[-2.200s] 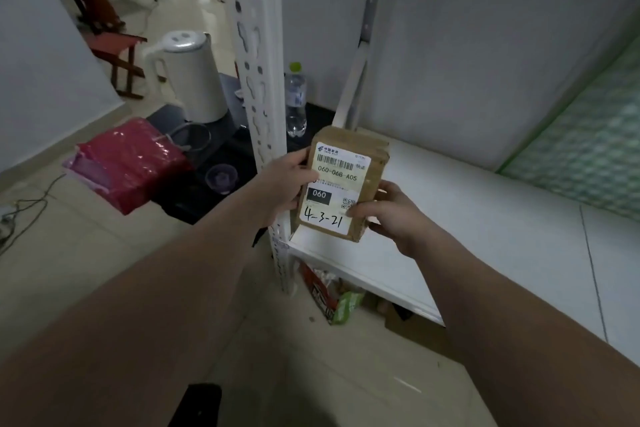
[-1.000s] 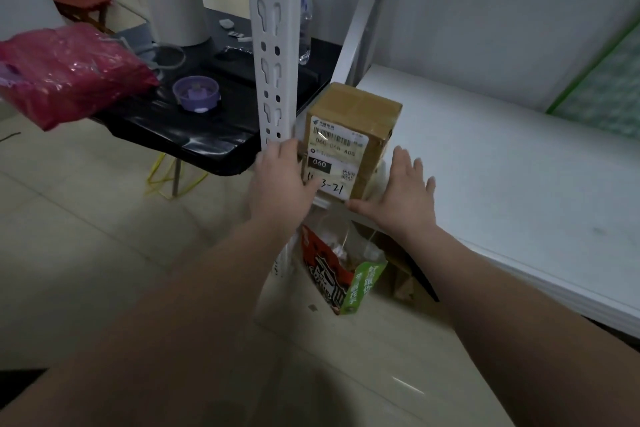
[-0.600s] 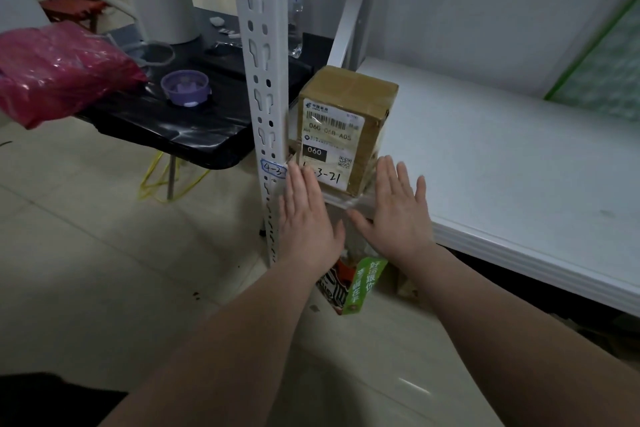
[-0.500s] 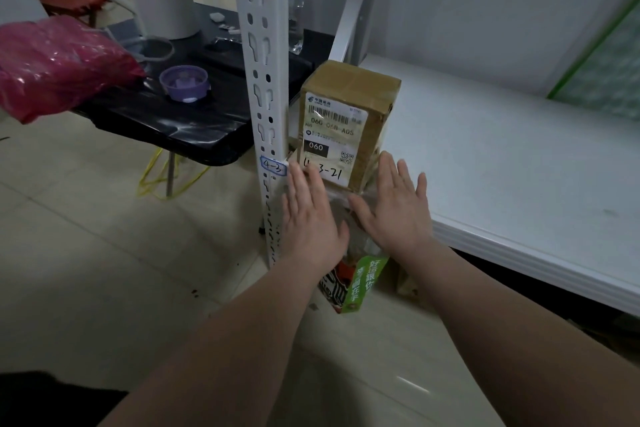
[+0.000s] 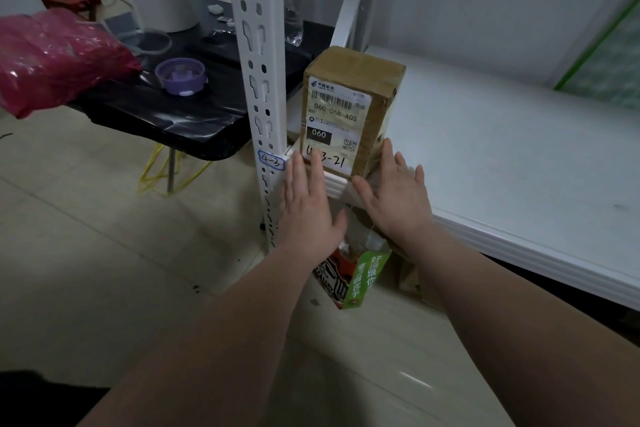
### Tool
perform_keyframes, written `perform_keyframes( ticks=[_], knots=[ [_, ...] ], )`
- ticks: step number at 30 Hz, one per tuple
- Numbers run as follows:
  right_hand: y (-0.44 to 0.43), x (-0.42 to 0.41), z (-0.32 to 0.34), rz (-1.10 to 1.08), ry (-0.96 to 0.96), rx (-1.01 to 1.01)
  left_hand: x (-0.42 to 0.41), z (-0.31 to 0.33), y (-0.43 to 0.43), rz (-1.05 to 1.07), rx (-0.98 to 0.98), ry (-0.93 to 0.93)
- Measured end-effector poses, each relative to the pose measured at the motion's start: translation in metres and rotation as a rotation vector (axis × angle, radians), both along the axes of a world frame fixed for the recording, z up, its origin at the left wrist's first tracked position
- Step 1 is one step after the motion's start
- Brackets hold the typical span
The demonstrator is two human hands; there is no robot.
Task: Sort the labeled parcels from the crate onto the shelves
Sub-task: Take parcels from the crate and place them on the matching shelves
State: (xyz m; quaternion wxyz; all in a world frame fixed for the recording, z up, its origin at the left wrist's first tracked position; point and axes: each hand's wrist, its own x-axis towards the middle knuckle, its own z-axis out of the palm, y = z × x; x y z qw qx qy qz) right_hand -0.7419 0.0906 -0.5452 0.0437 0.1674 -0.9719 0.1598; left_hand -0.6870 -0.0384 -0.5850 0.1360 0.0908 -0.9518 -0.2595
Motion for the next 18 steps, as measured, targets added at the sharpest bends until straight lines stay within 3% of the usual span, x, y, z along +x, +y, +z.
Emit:
perform_keyframes(
  ticks=[5,10,18],
  knots=[
    [0.002,0.002,0.002,0.022,-0.009,-0.026,0.003,0.002,0.004,-0.022,0.101,0.037],
    [0.003,-0.002,0.002,0.022,-0.025,-0.075,-0.009,0.011,-0.003,0.119,0.415,0.152],
    [0.007,-0.005,-0.004,0.001,-0.023,-0.133,-0.001,0.020,-0.002,0.081,0.371,0.154]
  ],
)
